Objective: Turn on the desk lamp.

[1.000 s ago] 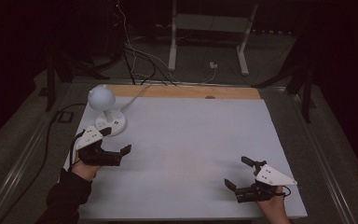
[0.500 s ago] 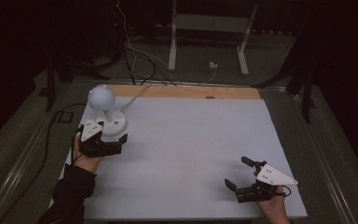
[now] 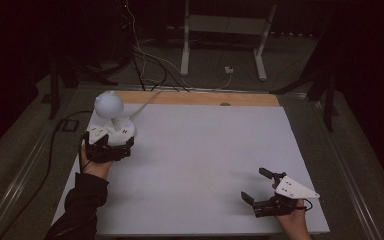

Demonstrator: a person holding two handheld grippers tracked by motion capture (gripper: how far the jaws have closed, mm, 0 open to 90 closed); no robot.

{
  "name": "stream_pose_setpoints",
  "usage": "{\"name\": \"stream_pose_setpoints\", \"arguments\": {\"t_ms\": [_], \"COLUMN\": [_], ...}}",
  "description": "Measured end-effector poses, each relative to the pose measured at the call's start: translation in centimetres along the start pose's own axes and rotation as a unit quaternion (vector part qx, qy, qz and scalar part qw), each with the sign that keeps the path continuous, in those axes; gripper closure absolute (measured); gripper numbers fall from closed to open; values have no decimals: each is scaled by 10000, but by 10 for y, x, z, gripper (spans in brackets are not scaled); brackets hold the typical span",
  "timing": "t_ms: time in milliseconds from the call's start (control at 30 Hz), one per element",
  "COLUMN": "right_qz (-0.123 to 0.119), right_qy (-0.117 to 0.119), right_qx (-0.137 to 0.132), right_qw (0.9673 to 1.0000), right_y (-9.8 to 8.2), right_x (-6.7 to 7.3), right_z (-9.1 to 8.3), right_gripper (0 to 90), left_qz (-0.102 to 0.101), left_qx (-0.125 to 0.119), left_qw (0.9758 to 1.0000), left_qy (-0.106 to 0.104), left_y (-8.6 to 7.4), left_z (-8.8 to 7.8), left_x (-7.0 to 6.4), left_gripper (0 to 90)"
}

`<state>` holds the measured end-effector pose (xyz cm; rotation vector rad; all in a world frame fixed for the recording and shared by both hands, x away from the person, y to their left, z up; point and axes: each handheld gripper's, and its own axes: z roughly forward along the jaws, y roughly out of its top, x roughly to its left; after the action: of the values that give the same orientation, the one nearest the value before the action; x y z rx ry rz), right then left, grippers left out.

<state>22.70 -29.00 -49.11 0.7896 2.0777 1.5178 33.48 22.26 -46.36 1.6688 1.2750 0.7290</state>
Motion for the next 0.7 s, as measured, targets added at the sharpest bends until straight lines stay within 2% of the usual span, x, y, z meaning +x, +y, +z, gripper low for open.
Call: {"name": "stream_pose_setpoints", "arguments": {"t_ms": [167,233,467,500,600,700], "right_qz": [-3,11,9,4,41,18], "right_qy": [-10,-6,2,-2,-2,-3], "right_qx": [-5,5,16,13,18,12], "right_qw": [10000,10000,10000,10000,10000,10000], "right_y": [0,0,-1,-1,-1,-1], "right_x": [0,0,0,0,-1,-1], "right_z": [0,0,0,0,0,0], "right_gripper": [0,0,0,0,0,0], "left_qz": [-159,-141,-200,-203,-321,-315], "left_qx": [44,91,278,281,340,397], "left_qw": [9996,9992,9981,9975,9964,9956], "left_qy": [231,372,522,615,706,794], "left_y": [1,1,3,3,2,2], "left_z": [7,9,19,21,26,30], "left_x": [2,1,-3,-4,-6,-6], "left_gripper": [4,4,5,13,63,146]}}
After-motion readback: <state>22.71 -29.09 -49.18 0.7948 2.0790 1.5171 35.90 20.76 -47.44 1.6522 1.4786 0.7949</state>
